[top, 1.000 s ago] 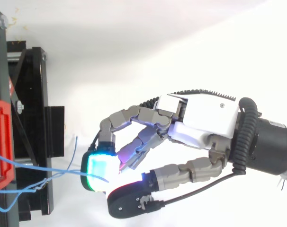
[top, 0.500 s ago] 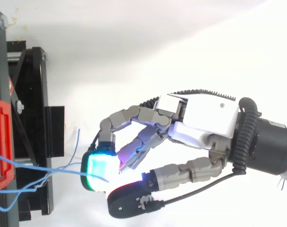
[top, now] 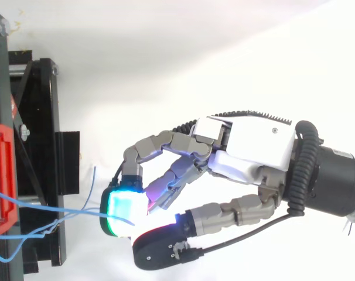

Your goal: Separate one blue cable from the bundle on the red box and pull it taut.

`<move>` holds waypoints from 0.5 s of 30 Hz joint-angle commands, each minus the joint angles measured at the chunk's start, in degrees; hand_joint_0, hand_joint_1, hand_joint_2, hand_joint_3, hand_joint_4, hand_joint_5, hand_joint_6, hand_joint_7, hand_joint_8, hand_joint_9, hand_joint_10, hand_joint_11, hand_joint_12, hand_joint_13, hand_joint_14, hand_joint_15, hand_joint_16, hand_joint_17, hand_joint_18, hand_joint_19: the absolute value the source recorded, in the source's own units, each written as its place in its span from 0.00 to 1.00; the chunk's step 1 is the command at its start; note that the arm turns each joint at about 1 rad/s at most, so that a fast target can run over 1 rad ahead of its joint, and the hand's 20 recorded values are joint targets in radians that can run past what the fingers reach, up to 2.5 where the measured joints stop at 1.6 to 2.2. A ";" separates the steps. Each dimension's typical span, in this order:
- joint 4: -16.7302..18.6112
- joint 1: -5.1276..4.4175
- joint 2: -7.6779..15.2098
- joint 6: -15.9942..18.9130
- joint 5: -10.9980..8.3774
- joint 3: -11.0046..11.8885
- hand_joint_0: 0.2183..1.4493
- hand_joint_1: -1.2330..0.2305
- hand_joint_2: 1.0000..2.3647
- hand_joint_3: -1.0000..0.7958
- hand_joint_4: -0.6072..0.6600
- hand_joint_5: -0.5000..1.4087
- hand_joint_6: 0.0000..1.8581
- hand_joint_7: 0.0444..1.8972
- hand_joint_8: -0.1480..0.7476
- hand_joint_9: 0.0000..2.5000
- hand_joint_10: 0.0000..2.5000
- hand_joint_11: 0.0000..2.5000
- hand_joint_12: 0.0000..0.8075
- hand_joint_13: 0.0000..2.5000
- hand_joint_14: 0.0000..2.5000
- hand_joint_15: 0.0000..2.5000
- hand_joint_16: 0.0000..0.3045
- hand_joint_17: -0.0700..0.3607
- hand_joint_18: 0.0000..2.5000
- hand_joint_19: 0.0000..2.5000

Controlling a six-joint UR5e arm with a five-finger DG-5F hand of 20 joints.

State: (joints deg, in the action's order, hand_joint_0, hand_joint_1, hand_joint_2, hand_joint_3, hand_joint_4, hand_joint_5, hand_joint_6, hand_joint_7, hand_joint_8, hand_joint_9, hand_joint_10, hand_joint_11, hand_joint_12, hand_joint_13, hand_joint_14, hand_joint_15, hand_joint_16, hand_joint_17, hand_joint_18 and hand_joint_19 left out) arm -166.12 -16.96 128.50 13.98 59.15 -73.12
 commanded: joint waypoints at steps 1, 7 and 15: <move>0.00 0.00 0.00 0.00 0.00 0.00 0.22 0.27 0.22 0.55 0.36 0.26 0.46 0.59 0.45 0.39 0.00 0.00 0.46 0.34 0.00 0.11 0.17 0.44 0.34 0.13; 0.00 0.00 0.00 0.00 0.00 0.00 0.22 0.27 0.22 0.55 0.36 0.26 0.46 0.59 0.45 0.39 0.00 0.00 0.46 0.34 0.00 0.11 0.17 0.44 0.34 0.13; 0.00 0.00 0.00 0.00 0.00 0.00 0.22 0.27 0.21 0.55 0.36 0.26 0.46 0.59 0.45 0.39 0.00 0.00 0.47 0.34 0.00 0.11 0.17 0.44 0.34 0.13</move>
State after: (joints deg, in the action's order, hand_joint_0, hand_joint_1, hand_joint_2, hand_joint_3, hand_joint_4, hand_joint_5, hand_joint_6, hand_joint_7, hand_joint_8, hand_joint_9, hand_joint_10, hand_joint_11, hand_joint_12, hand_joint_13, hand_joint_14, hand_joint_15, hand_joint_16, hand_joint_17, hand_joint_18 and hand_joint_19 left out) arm -166.14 -16.97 128.50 13.97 59.15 -73.12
